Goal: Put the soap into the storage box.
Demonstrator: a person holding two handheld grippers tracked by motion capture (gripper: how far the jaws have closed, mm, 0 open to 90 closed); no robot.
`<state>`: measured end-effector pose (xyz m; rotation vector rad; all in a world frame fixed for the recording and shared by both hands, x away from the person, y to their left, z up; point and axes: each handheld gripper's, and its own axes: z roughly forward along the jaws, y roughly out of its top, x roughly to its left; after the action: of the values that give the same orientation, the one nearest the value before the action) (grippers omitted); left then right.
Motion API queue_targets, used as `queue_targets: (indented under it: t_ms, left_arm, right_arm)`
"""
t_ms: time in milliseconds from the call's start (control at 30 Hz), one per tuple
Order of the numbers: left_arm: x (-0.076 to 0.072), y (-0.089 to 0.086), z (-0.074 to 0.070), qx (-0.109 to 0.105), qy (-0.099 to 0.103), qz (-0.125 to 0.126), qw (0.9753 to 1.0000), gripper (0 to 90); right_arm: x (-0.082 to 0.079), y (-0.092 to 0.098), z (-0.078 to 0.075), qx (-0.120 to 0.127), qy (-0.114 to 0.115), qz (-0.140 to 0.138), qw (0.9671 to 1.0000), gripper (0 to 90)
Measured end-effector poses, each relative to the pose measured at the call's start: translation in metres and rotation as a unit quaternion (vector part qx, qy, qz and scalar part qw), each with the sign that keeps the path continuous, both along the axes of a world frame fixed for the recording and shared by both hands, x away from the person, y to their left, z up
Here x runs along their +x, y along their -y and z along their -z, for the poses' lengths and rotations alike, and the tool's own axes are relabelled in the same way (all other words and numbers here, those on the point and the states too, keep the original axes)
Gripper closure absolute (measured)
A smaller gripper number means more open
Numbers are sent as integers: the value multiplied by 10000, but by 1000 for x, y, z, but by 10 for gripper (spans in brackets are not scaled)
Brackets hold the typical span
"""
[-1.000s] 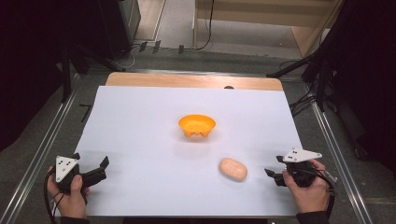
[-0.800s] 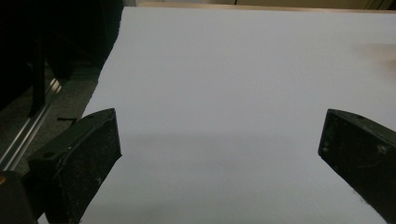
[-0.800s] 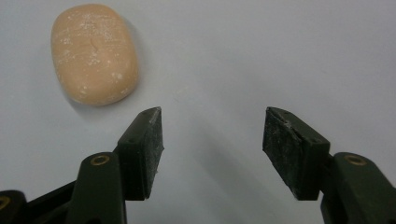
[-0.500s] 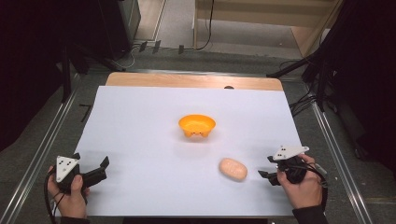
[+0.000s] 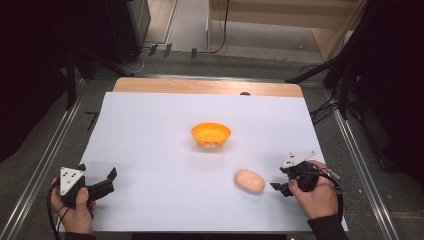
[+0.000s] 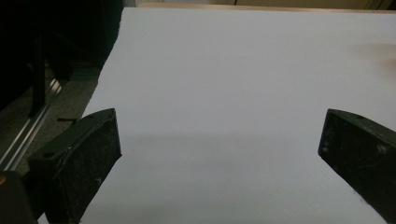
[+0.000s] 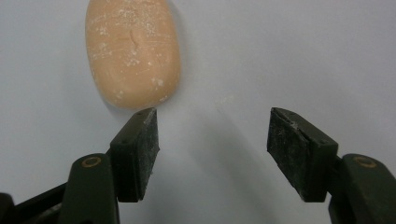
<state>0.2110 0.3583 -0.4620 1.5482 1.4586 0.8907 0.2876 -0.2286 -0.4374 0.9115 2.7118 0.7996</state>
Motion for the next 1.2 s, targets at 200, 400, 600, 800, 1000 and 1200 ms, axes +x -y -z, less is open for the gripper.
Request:
queue_targets:
  t_ms: [200, 400, 600, 800, 1000, 1200]
  left_arm:
    - [0, 0, 0, 16, -5, 6, 10000, 0]
    - [0, 1, 0, 19, -2, 13, 10000, 0]
    - [0, 1, 0, 50, -2, 16, 10000, 0]
    - [0, 2, 0, 82, -16, 25, 10000, 0]
    - [0, 2, 0, 96, -15, 35, 9999, 0]
    - [0, 2, 0, 105, -12, 39, 9999, 0]
  right_arm:
    - [3, -6, 1, -17, -93, 2, 10000, 347]
    - [5, -11, 2, 6, -217, 64, 9997, 342]
    - [6, -15, 1, 18, -234, 0, 9997, 335]
    - [7, -17, 2, 0, -272, -8, 9996, 328]
    - [7, -22, 1, 6, -304, -42, 9995, 328]
    - [8, -28, 0, 27, -342, -76, 9994, 327]
